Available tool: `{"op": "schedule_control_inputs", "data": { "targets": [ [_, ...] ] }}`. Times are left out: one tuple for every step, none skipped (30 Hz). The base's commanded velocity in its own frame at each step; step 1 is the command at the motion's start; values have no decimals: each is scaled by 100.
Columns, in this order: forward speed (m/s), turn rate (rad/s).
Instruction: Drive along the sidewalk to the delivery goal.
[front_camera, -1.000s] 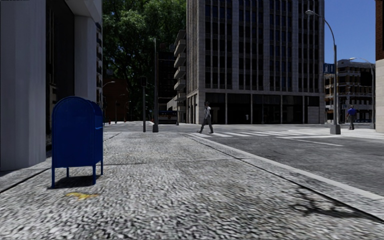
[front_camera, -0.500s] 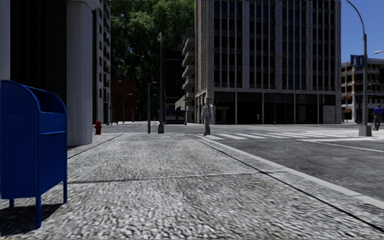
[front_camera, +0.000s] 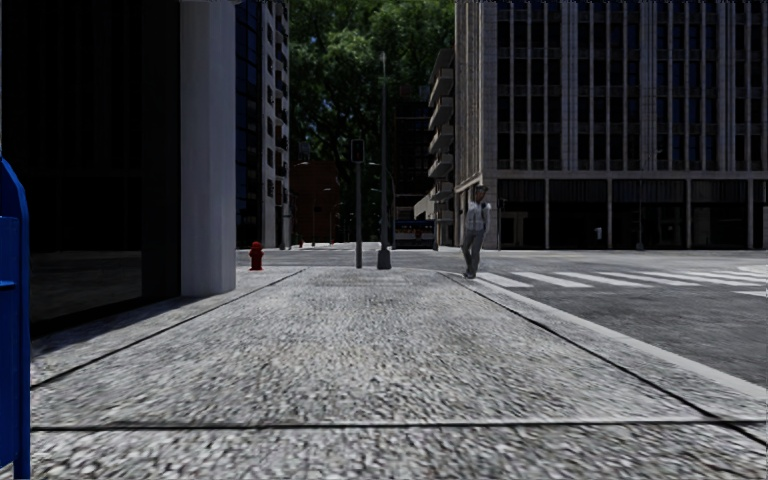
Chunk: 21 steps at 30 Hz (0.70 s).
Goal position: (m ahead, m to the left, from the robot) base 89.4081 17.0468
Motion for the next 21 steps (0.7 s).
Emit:
{"op": "schedule_control_inputs", "data": {
  "targets": [
    [200, 4],
    [200, 2],
    [200, 9],
    [200, 15],
    [200, 19],
    [200, 21],
    [200, 24],
    [200, 26],
    [200, 26],
    [200, 27],
    [200, 27],
    [200, 30],
    [200, 33],
    [200, 37],
    [200, 39],
    [200, 39],
    [200, 39],
    [200, 39],
    [200, 39],
    [200, 39],
    [200, 39]
  ]
}}
